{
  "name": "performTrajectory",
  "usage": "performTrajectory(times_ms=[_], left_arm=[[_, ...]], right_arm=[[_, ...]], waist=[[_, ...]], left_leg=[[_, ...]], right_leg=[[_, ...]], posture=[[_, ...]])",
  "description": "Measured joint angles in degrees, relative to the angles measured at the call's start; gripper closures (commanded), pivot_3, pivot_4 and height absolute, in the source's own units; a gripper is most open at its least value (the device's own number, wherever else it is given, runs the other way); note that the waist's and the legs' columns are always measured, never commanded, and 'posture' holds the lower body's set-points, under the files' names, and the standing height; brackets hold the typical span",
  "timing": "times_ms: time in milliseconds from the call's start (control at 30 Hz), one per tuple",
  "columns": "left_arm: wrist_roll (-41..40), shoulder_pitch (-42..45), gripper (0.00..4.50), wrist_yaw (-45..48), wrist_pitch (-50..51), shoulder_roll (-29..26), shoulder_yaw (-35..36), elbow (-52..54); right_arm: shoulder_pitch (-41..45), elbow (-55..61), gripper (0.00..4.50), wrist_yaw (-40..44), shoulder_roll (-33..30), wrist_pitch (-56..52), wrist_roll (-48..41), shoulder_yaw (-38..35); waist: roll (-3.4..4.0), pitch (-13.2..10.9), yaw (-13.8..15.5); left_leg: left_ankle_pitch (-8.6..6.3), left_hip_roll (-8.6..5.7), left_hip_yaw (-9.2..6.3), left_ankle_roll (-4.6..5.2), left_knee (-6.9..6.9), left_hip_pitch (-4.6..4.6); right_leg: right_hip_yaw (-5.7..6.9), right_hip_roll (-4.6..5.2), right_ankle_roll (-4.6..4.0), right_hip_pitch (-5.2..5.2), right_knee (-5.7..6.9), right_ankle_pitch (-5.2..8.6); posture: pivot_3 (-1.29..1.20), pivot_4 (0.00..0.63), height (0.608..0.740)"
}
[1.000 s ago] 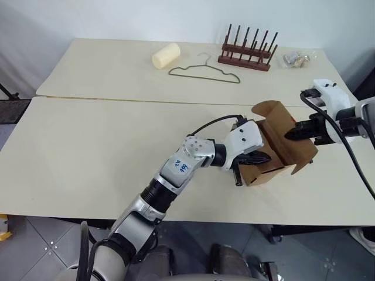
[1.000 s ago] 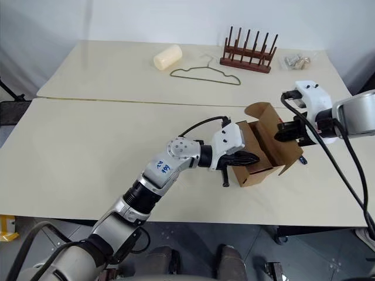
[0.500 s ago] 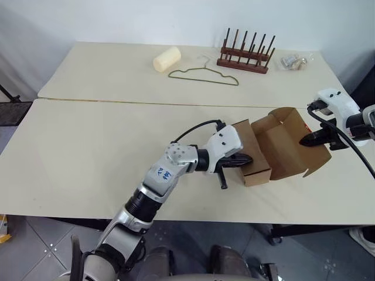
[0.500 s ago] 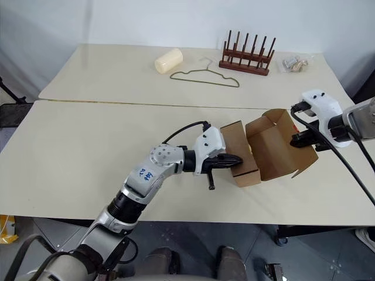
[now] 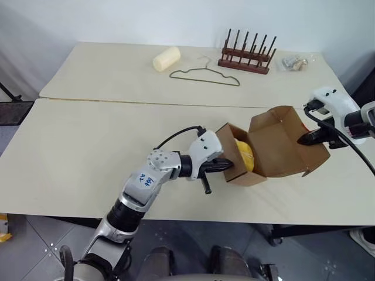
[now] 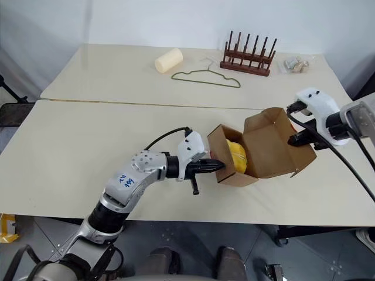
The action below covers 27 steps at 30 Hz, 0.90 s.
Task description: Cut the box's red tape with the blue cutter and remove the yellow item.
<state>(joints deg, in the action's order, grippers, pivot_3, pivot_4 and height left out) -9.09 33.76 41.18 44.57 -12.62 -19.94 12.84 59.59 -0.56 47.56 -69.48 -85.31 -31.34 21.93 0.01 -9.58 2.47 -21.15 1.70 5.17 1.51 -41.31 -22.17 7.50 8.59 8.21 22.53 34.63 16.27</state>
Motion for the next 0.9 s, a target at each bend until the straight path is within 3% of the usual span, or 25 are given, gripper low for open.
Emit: performTrajectory(times_ms=[333, 433, 667, 800, 900], left_arm=[[0.34, -0.66, 4.50, -4.22, 4.50, -0.95, 0.73, -2.60], [-0.19, -0.66, 3.91, -4.44, 5.82, -1.78, 1.92, -2.28], [-2.72, -0.19, 1.92, 0.08, 7.86, -12.35, 5.10, 0.80], [-6.63, -1.61, 0.72, 4.52, 6.26, -19.73, 12.63, 2.18], [-10.13, -9.99, 0.05, 9.87, -0.43, -24.92, 21.70, 1.88]], right_arm=[[-5.54, 4.39, 4.46, -4.17, 6.99, -5.27, 0.41, -8.57], [-6.86, 5.41, 3.84, -4.93, 8.52, -6.53, -0.96, -11.72], [-13.43, 5.89, 1.55, -4.43, 9.70, -5.20, -4.14, -19.66], [-20.64, 3.24, 0.19, -0.55, 10.46, 9.90, -3.84, -27.43], [-26.48, -0.97, 0.00, 7.72, 9.47, 26.48, -2.98, -34.00]], waist=[[0.12, -0.09, 0.03], [0.12, -0.10, -0.03], [0.13, -0.12, -0.77], [0.13, -0.16, -1.15], [0.21, -0.20, -1.47]], left_leg=[[0.00, -0.14, 0.26, -0.05, 0.25, -0.20], [0.00, -0.14, 0.26, -0.05, 0.26, -0.21], [0.00, -0.12, 0.27, -0.07, 0.28, -0.20], [0.00, -0.13, 0.37, -0.08, 0.36, -0.14], [-0.02, -0.10, 0.49, -0.12, 0.55, -0.02]], right_leg=[[0.20, -0.09, 0.02, 0.30, 0.09, -0.01], [0.20, -0.09, 0.03, 0.30, 0.06, -0.01], [0.18, -0.11, 0.03, 0.29, 0.05, 0.00], [0.15, -0.13, 0.05, 0.29, -0.02, 0.00], [0.11, -0.17, 0.08, 0.29, -0.08, 0.02]], posture=[[0.00, 0.150, 0.740], [0.00, 0.150, 0.740], [0.00, 0.150, 0.740], [0.00, 0.150, 0.740], [0.00, 0.150, 0.740]])
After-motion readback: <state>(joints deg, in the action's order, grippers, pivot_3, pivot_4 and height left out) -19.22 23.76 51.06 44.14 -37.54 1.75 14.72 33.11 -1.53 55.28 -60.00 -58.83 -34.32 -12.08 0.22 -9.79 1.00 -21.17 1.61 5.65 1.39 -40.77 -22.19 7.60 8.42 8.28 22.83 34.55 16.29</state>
